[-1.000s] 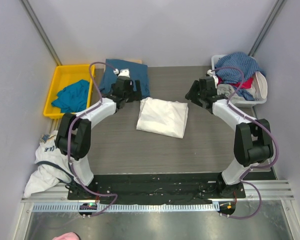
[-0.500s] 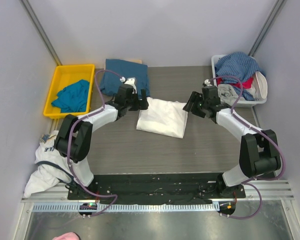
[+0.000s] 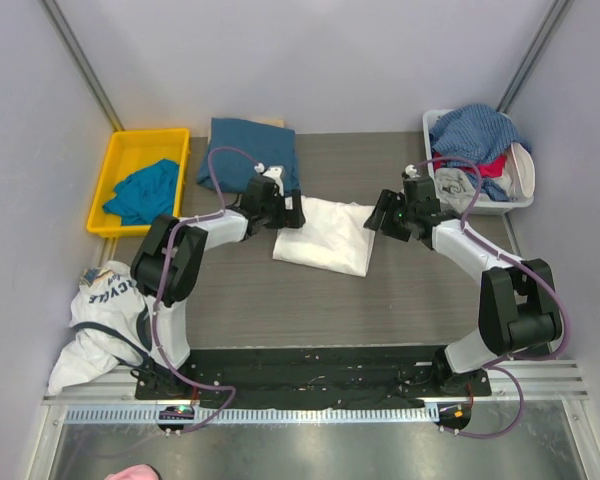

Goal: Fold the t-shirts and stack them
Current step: Neatly place the folded tshirt to the corner

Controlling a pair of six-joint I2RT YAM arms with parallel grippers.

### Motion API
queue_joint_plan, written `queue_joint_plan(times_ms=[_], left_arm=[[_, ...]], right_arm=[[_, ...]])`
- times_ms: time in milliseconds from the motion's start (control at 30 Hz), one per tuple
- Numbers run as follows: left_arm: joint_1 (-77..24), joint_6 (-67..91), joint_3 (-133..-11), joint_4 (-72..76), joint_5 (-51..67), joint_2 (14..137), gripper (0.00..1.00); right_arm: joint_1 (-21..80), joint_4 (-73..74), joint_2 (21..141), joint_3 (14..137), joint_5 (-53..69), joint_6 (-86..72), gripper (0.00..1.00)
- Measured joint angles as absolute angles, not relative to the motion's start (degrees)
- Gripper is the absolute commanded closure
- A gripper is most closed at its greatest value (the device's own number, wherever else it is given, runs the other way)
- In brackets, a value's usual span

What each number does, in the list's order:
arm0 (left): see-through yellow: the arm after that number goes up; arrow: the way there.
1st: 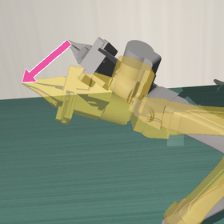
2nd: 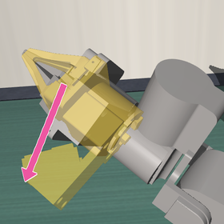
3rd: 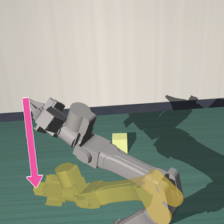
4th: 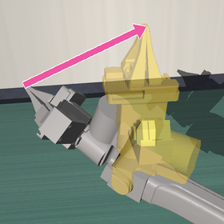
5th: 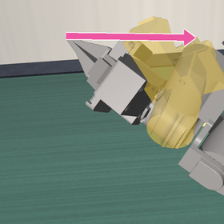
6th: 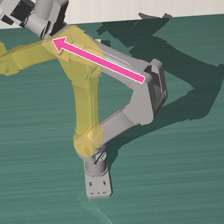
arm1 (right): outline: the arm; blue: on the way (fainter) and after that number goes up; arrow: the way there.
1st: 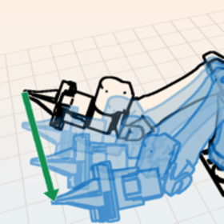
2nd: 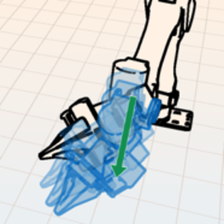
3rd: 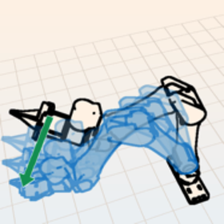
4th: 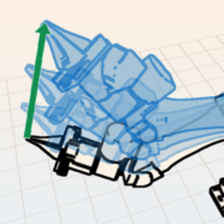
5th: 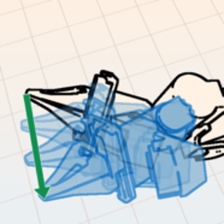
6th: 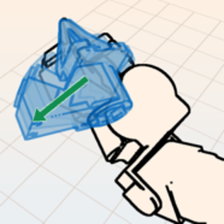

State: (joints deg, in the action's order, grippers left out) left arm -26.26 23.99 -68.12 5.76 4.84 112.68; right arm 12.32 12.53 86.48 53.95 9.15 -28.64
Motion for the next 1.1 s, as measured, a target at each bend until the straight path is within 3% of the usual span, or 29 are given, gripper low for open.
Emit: queue_joint_plan(times_ms=[167, 300, 467, 567, 667, 700, 733, 1100], left_arm=[[-25.23, 23.53, -69.84, 7.86, 8.19, 114.98, 0.02], [-24.58, 23.57, -70.52, 10.81, 12.32, 116.71, 0.23], [-24.12, 23.70, -71.42, 14.02, 17.26, 119.20, 0.39], [-24.10, 23.73, -71.48, 15.31, 19.40, 120.07, 0.54], [-23.99, 23.73, -71.46, 15.77, 21.15, 120.84, 0.79], [-23.97, 23.79, -71.37, 15.88, 21.67, 121.14, 0.95], [-23.94, 23.99, -71.37, 16.10, 22.22, 121.38, 1.00], [-23.92, 24.95, -74.81, 12.82, 25.96, 122.93, 1.00]], right_arm=[[12.34, 12.51, 86.50, 54.00, 9.91, -28.27, 0.37], [12.45, 12.56, 86.78, 54.85, 10.85, -28.27, 0.37], [12.69, 12.49, 87.05, 56.62, 11.35, -28.27, 0.37], [12.86, 12.49, 87.55, 57.36, 11.79, -28.25, 0.37], [13.41, 12.45, 89.30, 58.33, 12.34, -28.25, 0.37], [13.65, 12.45, 90.08, 58.63, 12.67, -28.25, 0.37], [13.91, 12.40, 90.85, 58.76, 12.93, -28.29, 0.37], [15.05, 12.05, 91.92, 56.97, 13.80, -28.62, 0.37]])
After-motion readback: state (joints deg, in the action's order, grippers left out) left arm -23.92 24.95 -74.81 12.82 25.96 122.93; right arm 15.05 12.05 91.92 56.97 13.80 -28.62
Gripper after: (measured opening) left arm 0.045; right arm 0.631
